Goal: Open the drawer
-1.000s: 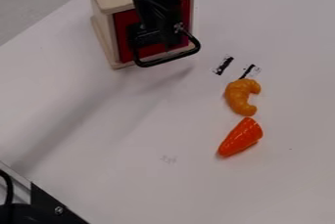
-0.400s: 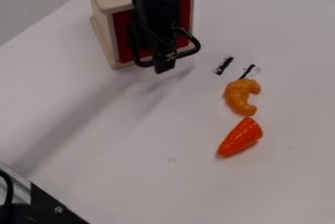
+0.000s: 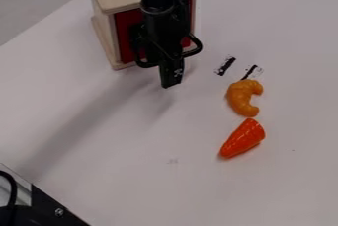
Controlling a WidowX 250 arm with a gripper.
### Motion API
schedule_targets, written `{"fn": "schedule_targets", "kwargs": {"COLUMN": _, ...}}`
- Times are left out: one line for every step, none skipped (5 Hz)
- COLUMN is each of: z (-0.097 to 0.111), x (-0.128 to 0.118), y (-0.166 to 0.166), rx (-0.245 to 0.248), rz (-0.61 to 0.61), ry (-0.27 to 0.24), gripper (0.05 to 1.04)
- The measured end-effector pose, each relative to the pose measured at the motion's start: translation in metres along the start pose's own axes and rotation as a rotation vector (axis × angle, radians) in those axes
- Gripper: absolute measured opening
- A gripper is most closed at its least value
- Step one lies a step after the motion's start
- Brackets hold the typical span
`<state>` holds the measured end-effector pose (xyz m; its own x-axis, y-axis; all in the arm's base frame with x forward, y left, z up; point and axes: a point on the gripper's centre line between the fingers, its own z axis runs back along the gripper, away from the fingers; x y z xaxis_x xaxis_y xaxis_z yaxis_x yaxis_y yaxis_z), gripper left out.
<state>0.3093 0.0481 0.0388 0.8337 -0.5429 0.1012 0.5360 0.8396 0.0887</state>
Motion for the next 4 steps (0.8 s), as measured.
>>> {"fn": "schedule_targets", "kwargs": {"z": -0.0043, "x": 0.0071, "y": -0.0005, "rx": -0.023, "rz": 0.002, "ry": -0.023, "gripper": 0.946}}
{"fn": "schedule_targets", "kwargs": {"z": -0.0047, "x": 0.0098, "y": -0.0005, "rx": -0.024, "rz": -0.001, "ry": -0.035, "gripper": 0.760}}
{"fn": "schedule_targets", "kwargs": {"z": -0.0043, "x": 0.0128, "y": 0.0019, "rx": -0.009, "rz": 0.000, "ry": -0.053, "gripper": 0.477}}
{"fn": "schedule_targets", "kwargs": {"z": -0.0056, "x": 0.0137, "y": -0.0001, "rx": -0.005, "rz": -0.005, "ry": -0.055, "gripper": 0.229}}
